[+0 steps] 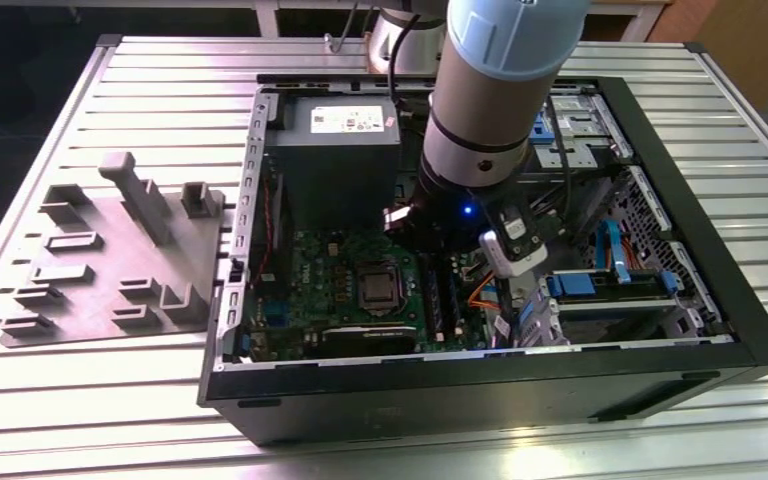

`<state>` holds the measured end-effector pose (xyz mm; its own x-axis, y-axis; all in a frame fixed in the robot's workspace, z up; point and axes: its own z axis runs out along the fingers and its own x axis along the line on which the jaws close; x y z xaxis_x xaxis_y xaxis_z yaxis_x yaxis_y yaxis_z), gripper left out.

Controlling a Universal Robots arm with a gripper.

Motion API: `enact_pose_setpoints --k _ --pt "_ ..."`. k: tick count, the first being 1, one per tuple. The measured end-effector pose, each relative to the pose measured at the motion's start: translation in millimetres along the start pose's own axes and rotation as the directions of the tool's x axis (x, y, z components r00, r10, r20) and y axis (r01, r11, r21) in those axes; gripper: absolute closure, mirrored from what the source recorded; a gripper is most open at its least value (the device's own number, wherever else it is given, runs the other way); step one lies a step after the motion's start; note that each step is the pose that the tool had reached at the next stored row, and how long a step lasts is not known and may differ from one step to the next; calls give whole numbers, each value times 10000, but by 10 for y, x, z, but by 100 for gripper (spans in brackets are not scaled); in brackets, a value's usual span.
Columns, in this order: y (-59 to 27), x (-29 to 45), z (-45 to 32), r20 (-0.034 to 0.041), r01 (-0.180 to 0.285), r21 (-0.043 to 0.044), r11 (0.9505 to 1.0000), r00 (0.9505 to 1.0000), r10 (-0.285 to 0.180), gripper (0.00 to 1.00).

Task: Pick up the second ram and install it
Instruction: 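Insert the second ram into the second slot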

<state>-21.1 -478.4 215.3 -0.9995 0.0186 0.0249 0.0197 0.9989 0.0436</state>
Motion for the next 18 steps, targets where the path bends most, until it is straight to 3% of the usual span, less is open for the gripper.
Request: enact_pose_setpoints --k 18 --pt "-1 -1 25 0 0 0 10000 10000 0 88"
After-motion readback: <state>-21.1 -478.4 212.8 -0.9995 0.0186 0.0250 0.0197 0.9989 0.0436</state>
